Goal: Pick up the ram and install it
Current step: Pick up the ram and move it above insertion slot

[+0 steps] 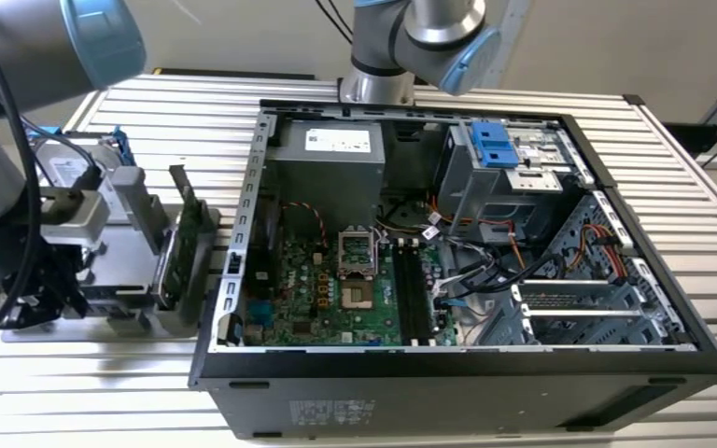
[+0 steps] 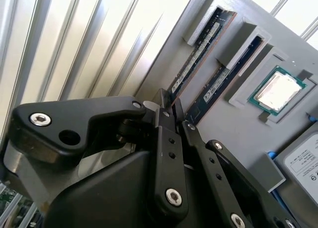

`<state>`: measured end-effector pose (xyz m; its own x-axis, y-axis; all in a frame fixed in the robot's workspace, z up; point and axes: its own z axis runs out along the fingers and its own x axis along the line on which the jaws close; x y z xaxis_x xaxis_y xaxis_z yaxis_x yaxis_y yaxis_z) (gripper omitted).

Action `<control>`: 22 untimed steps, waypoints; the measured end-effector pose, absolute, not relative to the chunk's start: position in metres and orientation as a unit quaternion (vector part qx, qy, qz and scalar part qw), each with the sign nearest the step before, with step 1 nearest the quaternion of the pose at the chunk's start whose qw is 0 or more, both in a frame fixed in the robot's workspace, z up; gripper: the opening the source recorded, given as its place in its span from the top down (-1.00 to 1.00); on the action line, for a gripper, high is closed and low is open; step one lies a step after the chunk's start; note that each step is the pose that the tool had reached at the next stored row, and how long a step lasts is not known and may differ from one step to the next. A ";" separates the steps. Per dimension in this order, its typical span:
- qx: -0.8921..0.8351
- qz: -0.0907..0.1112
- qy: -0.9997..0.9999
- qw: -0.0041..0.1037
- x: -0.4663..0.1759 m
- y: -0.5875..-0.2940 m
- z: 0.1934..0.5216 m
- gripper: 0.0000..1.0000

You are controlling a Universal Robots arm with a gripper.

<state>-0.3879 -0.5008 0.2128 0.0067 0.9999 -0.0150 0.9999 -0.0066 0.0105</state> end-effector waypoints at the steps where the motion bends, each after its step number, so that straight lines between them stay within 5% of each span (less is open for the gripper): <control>1: 0.709 -0.002 0.705 0.009 -0.388 -0.501 0.213 1.00; 22: 0.709 -0.002 0.705 0.009 -0.388 -0.501 0.230 1.00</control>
